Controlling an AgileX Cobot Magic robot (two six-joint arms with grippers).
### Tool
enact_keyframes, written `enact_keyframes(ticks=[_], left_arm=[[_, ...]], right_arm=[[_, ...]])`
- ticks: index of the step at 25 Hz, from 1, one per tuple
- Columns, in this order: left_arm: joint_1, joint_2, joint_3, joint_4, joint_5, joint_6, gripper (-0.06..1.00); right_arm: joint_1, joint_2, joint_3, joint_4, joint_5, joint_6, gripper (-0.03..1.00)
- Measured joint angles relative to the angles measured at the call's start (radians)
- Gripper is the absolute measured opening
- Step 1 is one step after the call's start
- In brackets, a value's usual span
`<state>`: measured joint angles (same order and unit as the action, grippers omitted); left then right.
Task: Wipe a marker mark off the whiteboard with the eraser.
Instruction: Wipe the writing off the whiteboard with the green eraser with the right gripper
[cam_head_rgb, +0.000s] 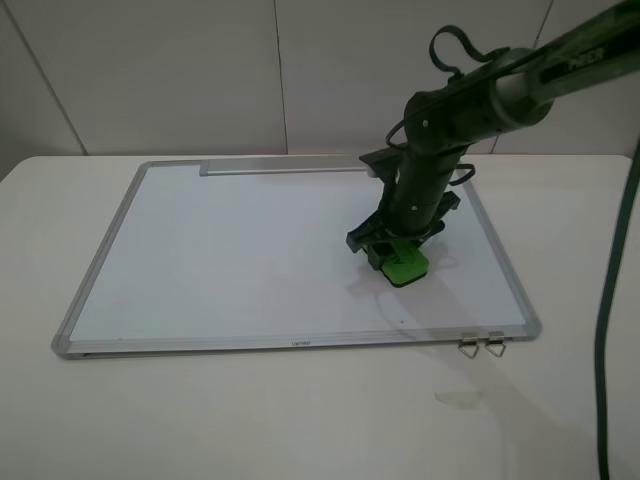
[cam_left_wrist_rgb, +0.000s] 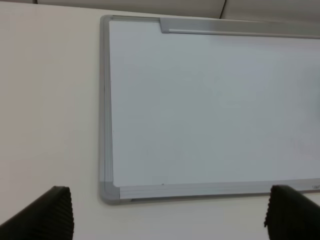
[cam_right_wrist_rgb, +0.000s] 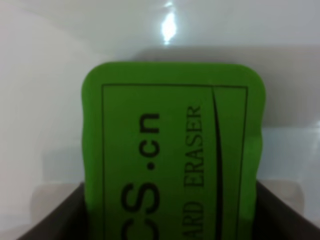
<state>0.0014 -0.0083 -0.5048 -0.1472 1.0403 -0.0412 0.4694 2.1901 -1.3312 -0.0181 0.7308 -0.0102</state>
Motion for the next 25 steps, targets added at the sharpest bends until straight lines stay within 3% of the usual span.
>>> enact_keyframes(ticks=[5, 9, 15, 20, 25], left_arm=[[0.0, 0.0, 0.0, 0.0, 0.0, 0.0, 0.78], [0.0, 0.0, 0.0, 0.0, 0.0, 0.0, 0.78], [0.0, 0.0, 0.0, 0.0, 0.0, 0.0, 0.78], [0.0, 0.0, 0.0, 0.0, 0.0, 0.0, 0.78], [0.0, 0.0, 0.0, 0.0, 0.0, 0.0, 0.78]], right_arm=[[0.108, 0.001, 0.0, 0.018, -0.026, 0.0, 0.59], [0.128, 0.002, 0.0, 0.034, -0.043, 0.0, 0.59], [0.078, 0.011, -0.001, 0.059, -0.06, 0.0, 0.59], [-0.014, 0.013, 0.019, 0.064, -0.141, -0.003, 0.59], [-0.022, 0.01, 0.055, 0.063, -0.206, -0.003, 0.59]])
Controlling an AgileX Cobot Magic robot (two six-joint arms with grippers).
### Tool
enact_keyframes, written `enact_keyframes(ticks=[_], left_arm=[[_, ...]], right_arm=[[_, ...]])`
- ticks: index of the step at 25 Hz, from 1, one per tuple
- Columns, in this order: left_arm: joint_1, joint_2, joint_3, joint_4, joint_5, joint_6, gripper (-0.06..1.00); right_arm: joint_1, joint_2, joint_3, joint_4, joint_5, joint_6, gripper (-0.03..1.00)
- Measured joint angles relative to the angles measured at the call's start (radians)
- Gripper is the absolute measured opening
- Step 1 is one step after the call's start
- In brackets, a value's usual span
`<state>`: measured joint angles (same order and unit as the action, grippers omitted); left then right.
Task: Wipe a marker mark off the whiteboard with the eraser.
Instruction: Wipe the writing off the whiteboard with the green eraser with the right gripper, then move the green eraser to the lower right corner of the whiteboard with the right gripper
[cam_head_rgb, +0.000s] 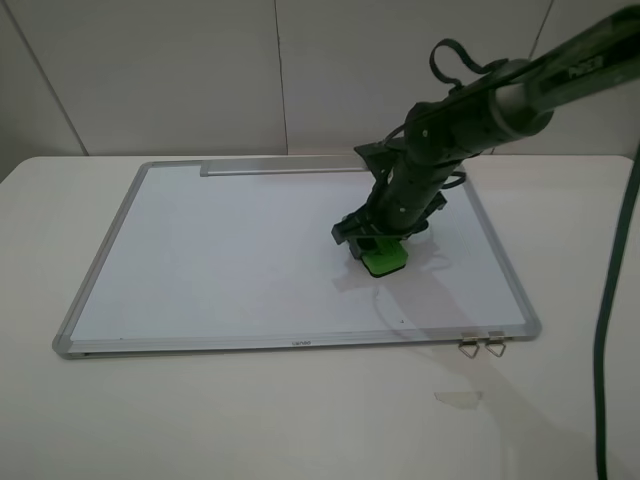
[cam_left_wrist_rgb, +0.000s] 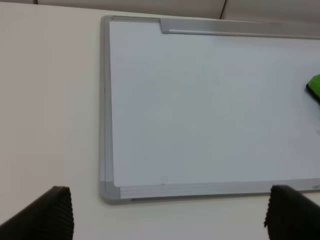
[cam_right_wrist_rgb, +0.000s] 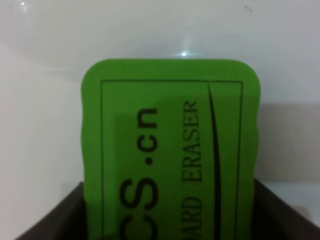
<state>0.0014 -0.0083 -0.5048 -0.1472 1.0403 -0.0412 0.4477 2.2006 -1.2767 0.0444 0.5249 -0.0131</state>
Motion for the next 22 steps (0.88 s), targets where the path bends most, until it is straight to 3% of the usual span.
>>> enact_keyframes(ticks=[9, 11, 17, 22], left_arm=[[0.0, 0.0, 0.0, 0.0, 0.0, 0.0, 0.78], [0.0, 0.0, 0.0, 0.0, 0.0, 0.0, 0.78], [0.0, 0.0, 0.0, 0.0, 0.0, 0.0, 0.78], [0.0, 0.0, 0.0, 0.0, 0.0, 0.0, 0.78]], right_arm=[[0.001, -0.021, 0.005, -0.025, 0.021, -0.009, 0.59], [-0.019, -0.043, 0.017, -0.019, 0.073, -0.008, 0.59], [-0.152, -0.123, 0.064, 0.0, 0.349, 0.007, 0.59], [-0.238, -0.177, 0.087, 0.009, 0.389, 0.073, 0.59]])
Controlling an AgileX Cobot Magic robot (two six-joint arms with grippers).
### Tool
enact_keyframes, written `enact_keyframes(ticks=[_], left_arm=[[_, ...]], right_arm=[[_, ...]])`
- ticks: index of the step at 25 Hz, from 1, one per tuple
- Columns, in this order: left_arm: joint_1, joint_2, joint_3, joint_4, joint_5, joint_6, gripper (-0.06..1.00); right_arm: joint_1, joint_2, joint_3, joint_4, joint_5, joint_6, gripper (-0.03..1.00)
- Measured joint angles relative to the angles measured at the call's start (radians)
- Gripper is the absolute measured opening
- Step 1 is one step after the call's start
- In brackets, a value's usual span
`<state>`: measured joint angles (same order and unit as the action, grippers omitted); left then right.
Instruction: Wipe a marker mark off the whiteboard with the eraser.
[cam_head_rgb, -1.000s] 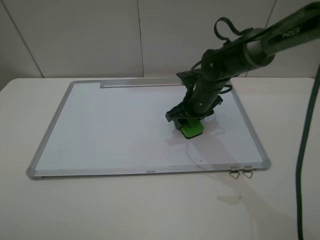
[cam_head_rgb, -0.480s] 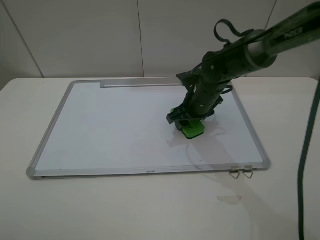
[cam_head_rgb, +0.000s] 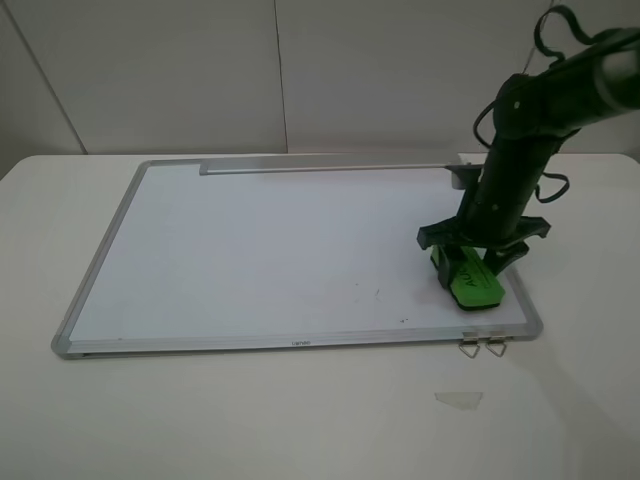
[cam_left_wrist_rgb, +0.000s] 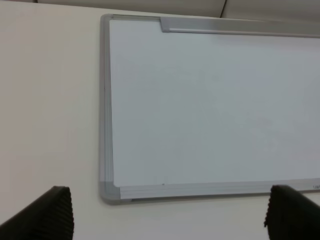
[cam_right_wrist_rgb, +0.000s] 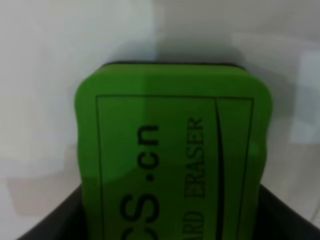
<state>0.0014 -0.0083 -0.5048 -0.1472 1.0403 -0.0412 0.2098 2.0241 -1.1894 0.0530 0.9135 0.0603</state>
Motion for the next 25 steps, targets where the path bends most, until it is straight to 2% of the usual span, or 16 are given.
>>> enact_keyframes(ticks=[10, 15, 19, 25], left_arm=[[0.0, 0.0, 0.0, 0.0, 0.0, 0.0, 0.78], [0.0, 0.0, 0.0, 0.0, 0.0, 0.0, 0.78], [0.0, 0.0, 0.0, 0.0, 0.0, 0.0, 0.78], [0.0, 0.0, 0.0, 0.0, 0.0, 0.0, 0.78]], right_arm=[[-0.03, -0.018, 0.0, -0.03, -0.062, 0.121, 0.59], [-0.03, -0.018, 0.0, -0.06, -0.06, 0.171, 0.6], [-0.03, -0.019, 0.0, -0.053, -0.022, 0.142, 0.77], [-0.03, -0.057, 0.0, -0.009, 0.054, 0.101, 0.82]])
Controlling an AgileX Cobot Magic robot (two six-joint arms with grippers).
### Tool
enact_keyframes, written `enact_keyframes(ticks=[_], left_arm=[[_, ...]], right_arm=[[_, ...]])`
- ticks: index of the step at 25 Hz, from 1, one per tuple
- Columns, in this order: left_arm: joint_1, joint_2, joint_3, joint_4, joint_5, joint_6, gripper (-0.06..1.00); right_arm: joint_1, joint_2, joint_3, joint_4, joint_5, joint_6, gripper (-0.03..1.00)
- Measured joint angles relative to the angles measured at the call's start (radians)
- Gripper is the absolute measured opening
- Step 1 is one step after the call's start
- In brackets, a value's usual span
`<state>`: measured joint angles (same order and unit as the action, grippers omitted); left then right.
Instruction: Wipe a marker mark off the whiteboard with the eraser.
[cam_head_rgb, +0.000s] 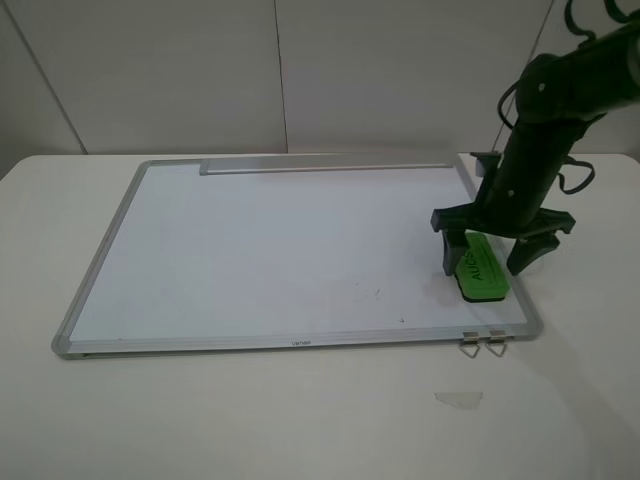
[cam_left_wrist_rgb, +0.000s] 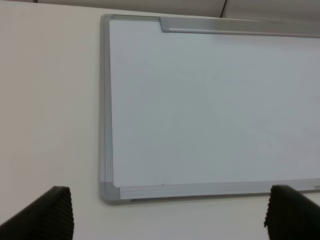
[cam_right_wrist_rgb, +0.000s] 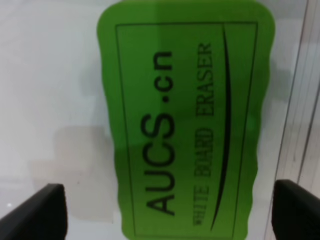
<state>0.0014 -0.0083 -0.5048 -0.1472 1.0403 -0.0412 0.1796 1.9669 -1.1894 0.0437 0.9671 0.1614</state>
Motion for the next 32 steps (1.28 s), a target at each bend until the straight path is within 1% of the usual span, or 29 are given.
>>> enact_keyframes(ticks=[3, 6, 8, 13, 16, 19, 25, 29, 32], left_arm=[[0.0, 0.0, 0.0, 0.0, 0.0, 0.0, 0.78], [0.0, 0.0, 0.0, 0.0, 0.0, 0.0, 0.78], [0.0, 0.0, 0.0, 0.0, 0.0, 0.0, 0.78], [0.0, 0.0, 0.0, 0.0, 0.0, 0.0, 0.78], [0.0, 0.0, 0.0, 0.0, 0.0, 0.0, 0.78], [0.0, 0.0, 0.0, 0.0, 0.0, 0.0, 0.78], [0.0, 0.0, 0.0, 0.0, 0.0, 0.0, 0.78], [0.0, 0.0, 0.0, 0.0, 0.0, 0.0, 0.78], [0.0, 0.0, 0.0, 0.0, 0.0, 0.0, 0.78]], right_arm=[[0.0, -0.077, 0.0, 0.006, 0.071, -0.023, 0.82], [0.0, -0.175, 0.0, 0.008, 0.196, -0.042, 0.83], [0.0, -0.243, 0.0, 0.006, 0.238, -0.046, 0.83], [0.0, -0.46, 0.004, -0.021, 0.243, -0.046, 0.83], [0.0, -0.623, 0.045, -0.019, 0.243, -0.045, 0.83], [0.0, -0.802, 0.144, -0.019, 0.246, -0.045, 0.83], [0.0, -1.206, 0.411, -0.028, 0.248, -0.054, 0.83], [0.0, -1.475, 0.558, -0.057, 0.172, -0.088, 0.83], [0.0, -1.638, 0.641, -0.066, 0.122, -0.117, 0.83]])
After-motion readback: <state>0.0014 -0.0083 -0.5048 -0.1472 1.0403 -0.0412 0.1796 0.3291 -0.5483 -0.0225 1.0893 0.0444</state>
